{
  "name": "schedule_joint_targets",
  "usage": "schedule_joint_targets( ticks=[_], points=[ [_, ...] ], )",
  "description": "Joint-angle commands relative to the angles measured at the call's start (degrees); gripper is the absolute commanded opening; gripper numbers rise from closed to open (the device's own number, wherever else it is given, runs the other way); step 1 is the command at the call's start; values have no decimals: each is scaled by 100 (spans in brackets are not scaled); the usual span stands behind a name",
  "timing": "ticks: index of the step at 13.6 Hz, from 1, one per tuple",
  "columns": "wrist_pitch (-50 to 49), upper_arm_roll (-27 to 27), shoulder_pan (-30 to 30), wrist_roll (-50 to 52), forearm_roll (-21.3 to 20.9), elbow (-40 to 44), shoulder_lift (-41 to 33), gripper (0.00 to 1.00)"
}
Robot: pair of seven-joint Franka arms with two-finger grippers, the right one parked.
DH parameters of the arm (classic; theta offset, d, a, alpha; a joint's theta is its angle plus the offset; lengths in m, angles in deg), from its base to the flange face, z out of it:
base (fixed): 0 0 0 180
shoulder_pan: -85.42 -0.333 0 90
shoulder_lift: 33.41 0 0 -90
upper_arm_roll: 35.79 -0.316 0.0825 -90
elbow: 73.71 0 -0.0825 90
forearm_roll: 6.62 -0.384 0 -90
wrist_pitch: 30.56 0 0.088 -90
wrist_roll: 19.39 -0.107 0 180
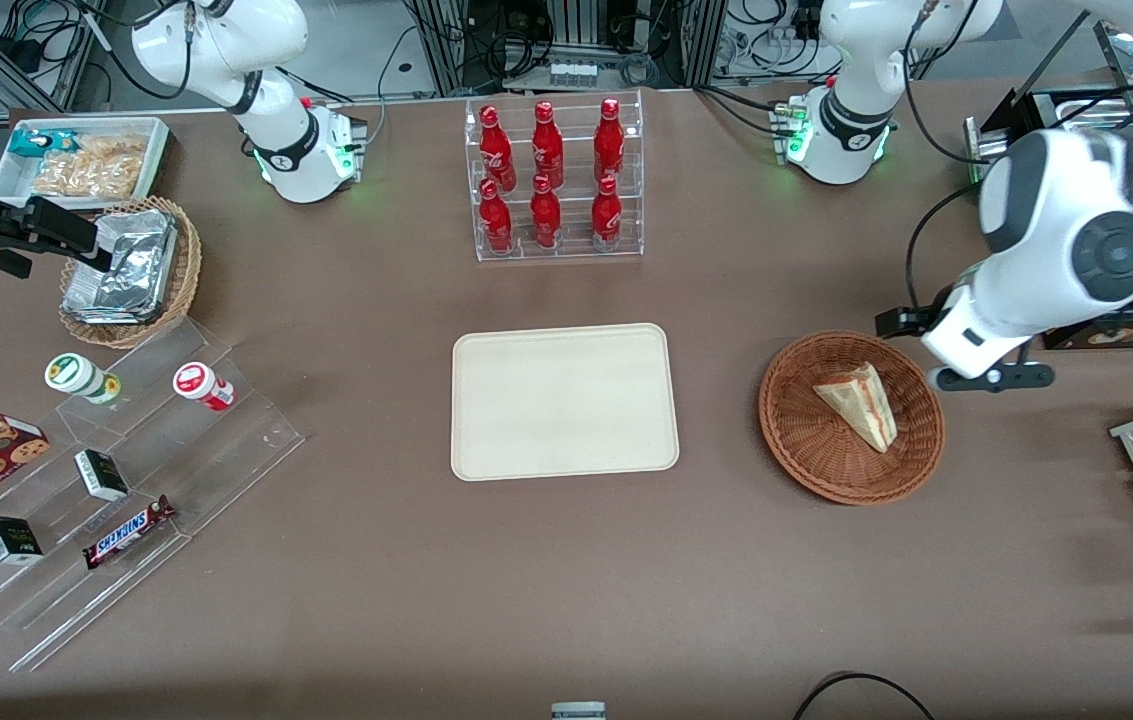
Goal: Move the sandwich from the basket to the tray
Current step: 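Move the left gripper over the wrapped sandwich in the wicker basket, then lower the left gripper and close it on the wrapped sandwich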
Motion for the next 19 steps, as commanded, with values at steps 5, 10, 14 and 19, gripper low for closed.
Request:
schedule_joint_targets(
  ticks=[5, 10, 14, 19],
  points=[
    [1754, -11, 1, 1738, 37, -1178, -249, 100],
    [2449, -2, 27, 4342, 64, -1178, 85, 100],
    [3028, -2, 36, 5337, 64, -1169, 453, 100],
    [3118, 7, 27, 5480, 55, -1169, 831, 100]
  ],
)
